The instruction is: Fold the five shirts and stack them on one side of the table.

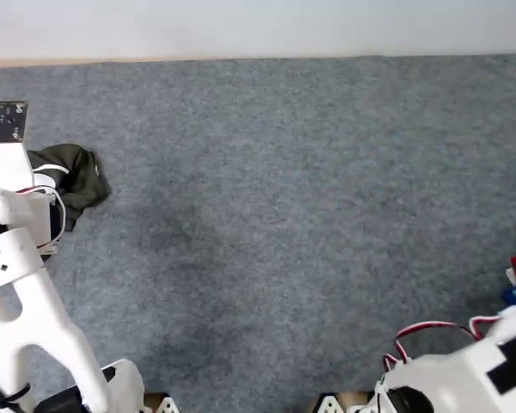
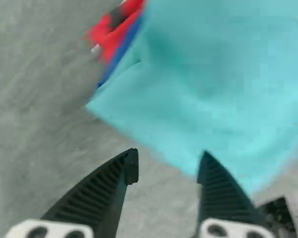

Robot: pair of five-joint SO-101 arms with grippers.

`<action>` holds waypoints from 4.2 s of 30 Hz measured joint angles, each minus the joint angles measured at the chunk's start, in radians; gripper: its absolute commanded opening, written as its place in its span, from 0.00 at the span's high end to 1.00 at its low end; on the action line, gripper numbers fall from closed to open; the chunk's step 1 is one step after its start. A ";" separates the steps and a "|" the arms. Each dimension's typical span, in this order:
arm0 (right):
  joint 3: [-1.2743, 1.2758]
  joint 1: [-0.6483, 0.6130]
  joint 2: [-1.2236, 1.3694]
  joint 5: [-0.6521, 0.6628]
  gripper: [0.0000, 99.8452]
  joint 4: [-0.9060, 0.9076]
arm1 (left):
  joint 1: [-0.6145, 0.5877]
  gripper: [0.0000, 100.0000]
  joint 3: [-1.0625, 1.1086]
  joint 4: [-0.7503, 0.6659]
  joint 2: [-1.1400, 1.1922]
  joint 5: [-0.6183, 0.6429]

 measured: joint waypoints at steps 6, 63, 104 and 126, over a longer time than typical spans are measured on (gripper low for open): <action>0.109 -0.025 0.153 0.000 0.98 -0.080 | 0.000 1.00 0.000 0.000 0.000 0.000; 0.235 -0.141 0.023 0.000 0.99 -0.686 | 0.000 1.00 0.000 0.000 0.000 0.000; -0.018 -0.210 0.118 -0.259 0.99 -0.437 | 0.000 1.00 0.002 0.002 0.000 -0.035; 0.114 -0.387 -0.173 -0.269 0.99 0.152 | -0.175 0.80 -0.006 -0.207 0.342 -0.342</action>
